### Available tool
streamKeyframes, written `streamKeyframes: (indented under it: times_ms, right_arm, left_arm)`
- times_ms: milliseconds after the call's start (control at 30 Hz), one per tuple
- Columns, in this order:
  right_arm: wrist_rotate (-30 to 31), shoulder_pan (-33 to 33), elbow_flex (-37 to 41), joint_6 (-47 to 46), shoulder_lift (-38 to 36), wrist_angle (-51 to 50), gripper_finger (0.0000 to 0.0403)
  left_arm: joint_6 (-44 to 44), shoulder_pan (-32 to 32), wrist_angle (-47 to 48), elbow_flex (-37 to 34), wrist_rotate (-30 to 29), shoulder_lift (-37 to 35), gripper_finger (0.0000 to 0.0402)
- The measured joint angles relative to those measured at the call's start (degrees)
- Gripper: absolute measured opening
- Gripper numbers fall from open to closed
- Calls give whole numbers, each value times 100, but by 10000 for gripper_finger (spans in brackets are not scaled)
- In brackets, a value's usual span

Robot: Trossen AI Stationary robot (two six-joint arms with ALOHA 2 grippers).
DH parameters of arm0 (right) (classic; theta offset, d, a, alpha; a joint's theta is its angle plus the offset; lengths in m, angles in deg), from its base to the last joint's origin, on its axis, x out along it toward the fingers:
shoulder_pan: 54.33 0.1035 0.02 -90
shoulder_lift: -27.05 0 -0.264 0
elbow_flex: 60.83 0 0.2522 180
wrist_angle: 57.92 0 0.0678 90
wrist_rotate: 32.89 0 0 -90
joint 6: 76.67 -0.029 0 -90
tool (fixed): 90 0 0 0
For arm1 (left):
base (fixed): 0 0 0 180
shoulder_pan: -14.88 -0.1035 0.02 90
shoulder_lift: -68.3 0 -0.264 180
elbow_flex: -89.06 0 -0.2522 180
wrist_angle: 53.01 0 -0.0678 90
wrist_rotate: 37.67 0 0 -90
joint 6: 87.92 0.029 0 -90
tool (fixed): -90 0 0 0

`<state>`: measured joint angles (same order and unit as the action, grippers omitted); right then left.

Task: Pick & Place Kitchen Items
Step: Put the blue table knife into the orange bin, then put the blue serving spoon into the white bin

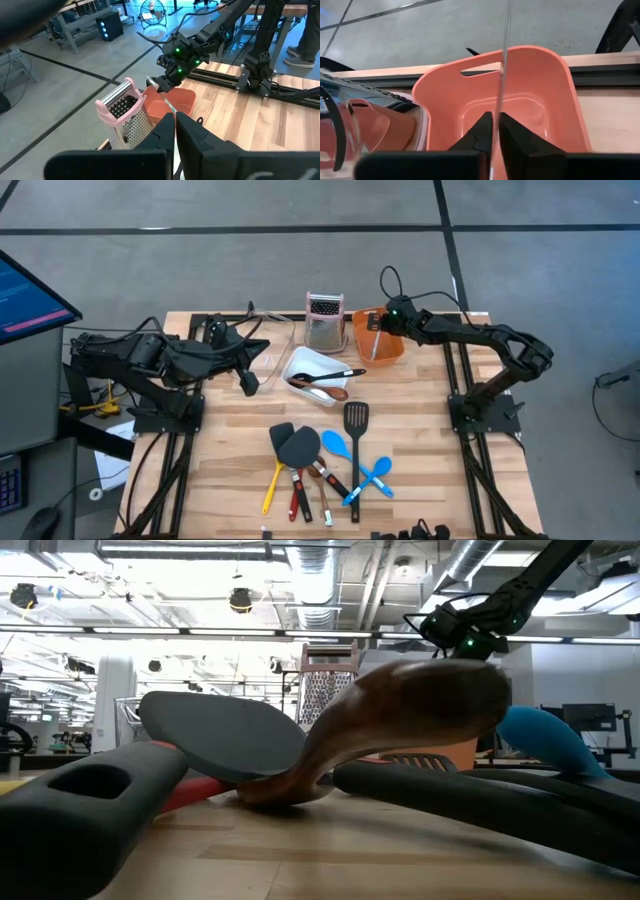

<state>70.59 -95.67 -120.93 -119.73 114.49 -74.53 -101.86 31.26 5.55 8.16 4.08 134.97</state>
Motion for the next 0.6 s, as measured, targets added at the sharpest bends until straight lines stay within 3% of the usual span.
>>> streamKeyframes:
  times_ms: [300,600]
  right_arm:
    - [-769,-271,2,124,-422,77,100]
    - [-799,-91,2,464,-2086,337,94]
  left_arm:
    - [11,4,43,0,61,-90,3]
    - [19,4,104,2,68,-361,3]
